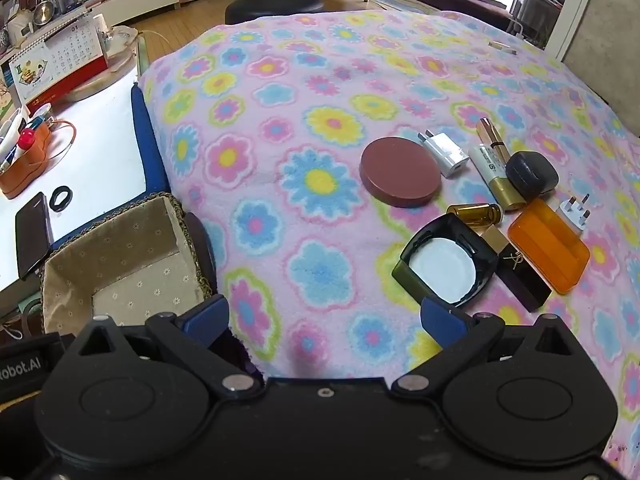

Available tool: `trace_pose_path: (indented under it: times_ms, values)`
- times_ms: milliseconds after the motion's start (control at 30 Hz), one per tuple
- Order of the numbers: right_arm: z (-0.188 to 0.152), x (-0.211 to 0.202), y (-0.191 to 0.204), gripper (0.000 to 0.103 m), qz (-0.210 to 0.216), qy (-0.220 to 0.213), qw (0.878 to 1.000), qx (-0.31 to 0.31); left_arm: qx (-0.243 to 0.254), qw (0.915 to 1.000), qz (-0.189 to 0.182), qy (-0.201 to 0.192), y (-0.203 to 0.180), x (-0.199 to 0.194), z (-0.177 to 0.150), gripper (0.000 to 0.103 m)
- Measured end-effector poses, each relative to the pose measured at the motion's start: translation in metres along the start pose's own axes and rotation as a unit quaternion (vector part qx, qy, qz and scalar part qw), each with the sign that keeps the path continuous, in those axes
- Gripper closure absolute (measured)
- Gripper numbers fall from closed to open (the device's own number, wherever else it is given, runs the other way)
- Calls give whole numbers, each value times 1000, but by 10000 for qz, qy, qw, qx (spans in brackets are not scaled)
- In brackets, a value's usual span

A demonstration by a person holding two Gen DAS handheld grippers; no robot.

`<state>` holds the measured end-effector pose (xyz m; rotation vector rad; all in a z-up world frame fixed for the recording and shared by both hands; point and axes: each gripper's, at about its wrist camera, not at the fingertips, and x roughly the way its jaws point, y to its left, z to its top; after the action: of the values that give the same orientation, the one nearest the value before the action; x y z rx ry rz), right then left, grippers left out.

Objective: Organize rigid objects

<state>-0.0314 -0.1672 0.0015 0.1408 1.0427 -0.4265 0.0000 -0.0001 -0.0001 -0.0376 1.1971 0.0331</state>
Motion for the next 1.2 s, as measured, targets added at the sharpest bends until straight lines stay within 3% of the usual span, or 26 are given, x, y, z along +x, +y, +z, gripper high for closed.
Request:
trace_pose_path:
  times_ms: [1200]
  values:
    - [-4,3,6,0,40,145,9998,-136,29,10000,-83,47,-5,1,-2,9]
